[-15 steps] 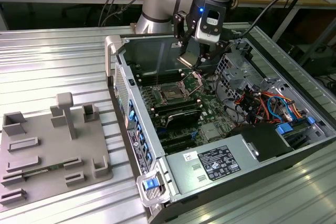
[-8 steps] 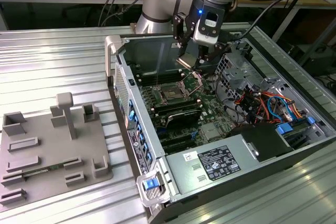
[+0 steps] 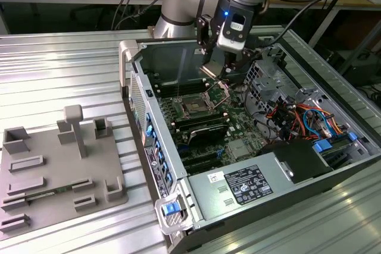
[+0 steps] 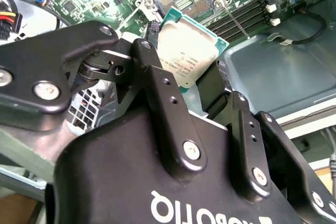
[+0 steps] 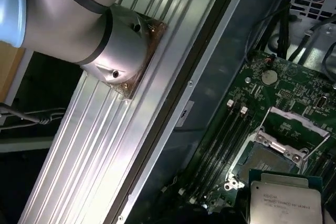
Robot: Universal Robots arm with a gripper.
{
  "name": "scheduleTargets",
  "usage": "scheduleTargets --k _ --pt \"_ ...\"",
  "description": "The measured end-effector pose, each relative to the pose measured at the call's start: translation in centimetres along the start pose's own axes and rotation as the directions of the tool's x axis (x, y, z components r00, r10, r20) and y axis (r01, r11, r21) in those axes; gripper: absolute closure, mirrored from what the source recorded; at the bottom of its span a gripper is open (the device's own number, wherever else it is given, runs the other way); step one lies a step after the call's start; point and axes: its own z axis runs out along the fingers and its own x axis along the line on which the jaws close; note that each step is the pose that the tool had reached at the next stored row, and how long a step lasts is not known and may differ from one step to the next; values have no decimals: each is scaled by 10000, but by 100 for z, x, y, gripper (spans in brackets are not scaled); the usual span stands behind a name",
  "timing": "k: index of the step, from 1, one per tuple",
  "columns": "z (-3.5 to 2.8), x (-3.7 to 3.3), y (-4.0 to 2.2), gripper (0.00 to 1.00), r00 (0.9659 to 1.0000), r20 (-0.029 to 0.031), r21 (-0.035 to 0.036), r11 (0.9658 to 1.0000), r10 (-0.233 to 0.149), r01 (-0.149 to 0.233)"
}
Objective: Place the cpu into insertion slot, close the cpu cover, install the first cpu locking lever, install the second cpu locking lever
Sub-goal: 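Place the cpu into insertion slot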
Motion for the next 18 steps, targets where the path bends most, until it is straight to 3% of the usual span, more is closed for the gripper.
scheduleTargets --k 4,11,13,18 --pt "30 -1 -1 45 9971 18 -7 9971 758 -758" --pt "60 -3 -3 45 9864 37 -21 9864 1646 -1646" --pt "73 -2 -7 45 9834 43 -26 9834 1814 -1813" --pt "77 -1 -9 45 9830 43 -27 9830 1837 -1836"
